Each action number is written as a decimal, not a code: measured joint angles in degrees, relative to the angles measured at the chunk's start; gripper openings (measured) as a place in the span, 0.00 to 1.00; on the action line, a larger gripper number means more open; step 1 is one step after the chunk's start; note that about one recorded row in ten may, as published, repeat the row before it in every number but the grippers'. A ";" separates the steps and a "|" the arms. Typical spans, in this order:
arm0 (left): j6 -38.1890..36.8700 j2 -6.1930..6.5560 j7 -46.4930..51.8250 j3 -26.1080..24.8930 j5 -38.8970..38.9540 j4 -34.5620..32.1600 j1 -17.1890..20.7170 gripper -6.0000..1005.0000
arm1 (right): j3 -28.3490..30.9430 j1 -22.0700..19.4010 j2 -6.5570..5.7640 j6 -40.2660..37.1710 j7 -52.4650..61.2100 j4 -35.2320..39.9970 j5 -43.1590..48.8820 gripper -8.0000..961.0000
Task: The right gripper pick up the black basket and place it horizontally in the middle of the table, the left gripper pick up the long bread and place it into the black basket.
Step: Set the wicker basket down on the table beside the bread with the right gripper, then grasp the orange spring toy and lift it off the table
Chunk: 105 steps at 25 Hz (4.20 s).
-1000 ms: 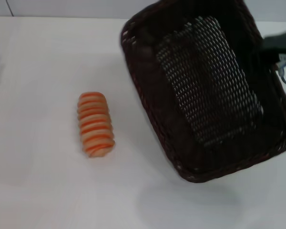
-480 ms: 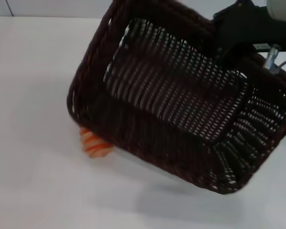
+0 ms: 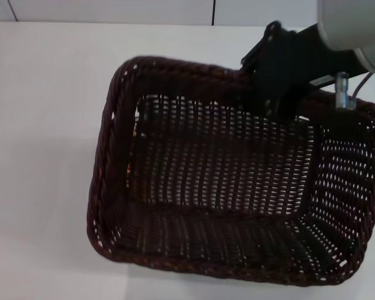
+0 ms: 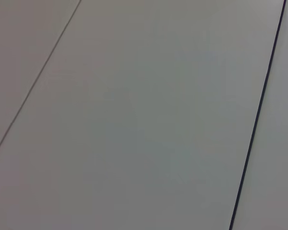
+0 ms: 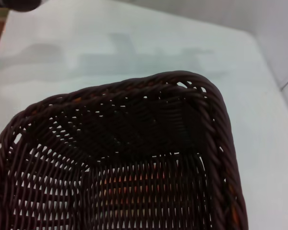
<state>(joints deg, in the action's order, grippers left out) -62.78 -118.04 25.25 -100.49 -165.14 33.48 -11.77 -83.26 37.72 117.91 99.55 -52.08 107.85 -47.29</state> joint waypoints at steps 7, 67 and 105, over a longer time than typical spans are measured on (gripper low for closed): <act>0.84 -0.10 -0.32 -1.49 0.00 -0.68 -2.01 0.83 | -1.42 3.86 -1.33 2.30 2.53 -5.54 -0.24 0.15; -3.42 -0.10 7.47 -2.59 1.79 -5.28 -2.88 0.83 | -1.55 -4.86 1.26 -40.93 2.04 -3.81 8.72 0.34; 22.09 6.18 10.26 18.95 -0.35 18.75 6.69 0.83 | -43.87 -26.44 1.53 -195.66 2.50 -65.96 -23.56 0.34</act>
<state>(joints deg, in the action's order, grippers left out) -40.69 -111.86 35.51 -81.54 -165.50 52.23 -5.08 -127.13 11.28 119.44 -96.11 -49.58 41.89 -70.85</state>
